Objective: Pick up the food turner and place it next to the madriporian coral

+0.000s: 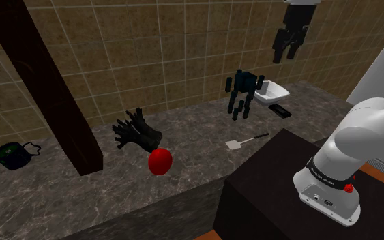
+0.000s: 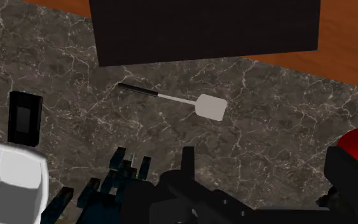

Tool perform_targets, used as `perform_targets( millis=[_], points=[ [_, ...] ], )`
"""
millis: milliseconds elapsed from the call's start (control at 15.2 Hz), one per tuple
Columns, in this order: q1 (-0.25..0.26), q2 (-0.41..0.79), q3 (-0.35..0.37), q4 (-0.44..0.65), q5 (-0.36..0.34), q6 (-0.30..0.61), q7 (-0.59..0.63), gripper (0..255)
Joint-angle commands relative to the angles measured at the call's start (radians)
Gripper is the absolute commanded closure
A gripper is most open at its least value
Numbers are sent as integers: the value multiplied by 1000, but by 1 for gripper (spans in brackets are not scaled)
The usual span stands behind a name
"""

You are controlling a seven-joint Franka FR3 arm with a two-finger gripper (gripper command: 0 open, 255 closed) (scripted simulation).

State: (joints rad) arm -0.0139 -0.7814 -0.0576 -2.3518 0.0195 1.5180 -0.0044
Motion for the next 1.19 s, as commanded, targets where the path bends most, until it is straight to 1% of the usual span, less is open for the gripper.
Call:
perform_targets(
  millis=[0, 330, 594, 858, 1122],
  points=[
    [0, 0, 0, 0, 0, 0, 0, 0],
    [38, -21, -52, -174, -57, 150, -177, 0],
    [62, -8, -100, -294, -109, 283, -316, 0],
    [83, 38, -156, -396, -166, 433, -453, 0],
    [101, 127, -217, -473, -227, 605, -588, 0]
  ],
)
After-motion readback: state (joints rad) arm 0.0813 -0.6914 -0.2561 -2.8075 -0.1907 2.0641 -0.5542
